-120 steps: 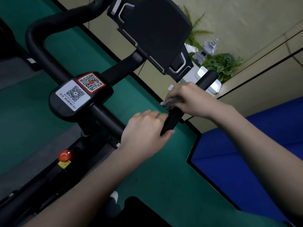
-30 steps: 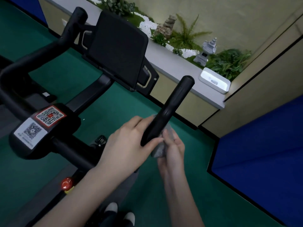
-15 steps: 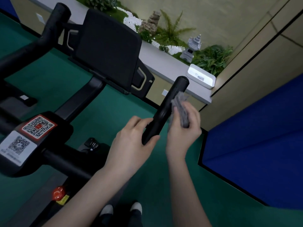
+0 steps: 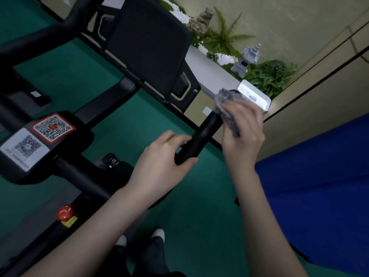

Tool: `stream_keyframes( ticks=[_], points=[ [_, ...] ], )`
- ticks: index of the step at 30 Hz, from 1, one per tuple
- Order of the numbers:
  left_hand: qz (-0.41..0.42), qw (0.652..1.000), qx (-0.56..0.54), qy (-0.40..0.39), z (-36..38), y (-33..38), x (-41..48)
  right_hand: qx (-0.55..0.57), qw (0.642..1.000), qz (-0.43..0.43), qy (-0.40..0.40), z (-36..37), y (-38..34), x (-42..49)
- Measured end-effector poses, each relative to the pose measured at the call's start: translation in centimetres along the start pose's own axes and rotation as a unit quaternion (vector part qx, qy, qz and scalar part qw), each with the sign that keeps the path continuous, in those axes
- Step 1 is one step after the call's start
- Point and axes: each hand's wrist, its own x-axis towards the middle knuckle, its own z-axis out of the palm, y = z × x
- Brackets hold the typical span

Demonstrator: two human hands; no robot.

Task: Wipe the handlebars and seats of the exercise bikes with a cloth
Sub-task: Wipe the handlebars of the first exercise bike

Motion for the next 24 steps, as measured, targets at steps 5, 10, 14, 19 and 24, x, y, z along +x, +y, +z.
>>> stream_keyframes(
  ticks=[5, 10, 14, 19, 24],
  points=[
    [-0.003, 1.000, 0.000, -0.009, 0.1, -0.2, 0.1, -0.070, 0.970, -0.170, -0.159, -1.5, 1.3, 3.1],
    [-0.003, 1.000, -0.008, -0.005, 0.4, -0.4, 0.2, -0.002, 0.877, -0.290, -0.384, -1.8, 0.5, 5.5],
    [-0.008, 1.000, -0.009, -0.008, 0.5, -0.6, 0.1, -0.007, 0.808, -0.281, -0.517, -0.9, -0.8, 7.1],
    [-0.009, 1.000, -0.014, -0.012, 0.5, -0.6, 0.2, -0.046, 0.832, -0.222, -0.507, -0.4, -1.1, 9.6],
    [-0.013, 1.000, -0.013, -0.018, 0.4, -0.7, 0.3, -0.012, 0.780, -0.177, -0.601, 0.4, -1.8, 9.8]
  ],
)
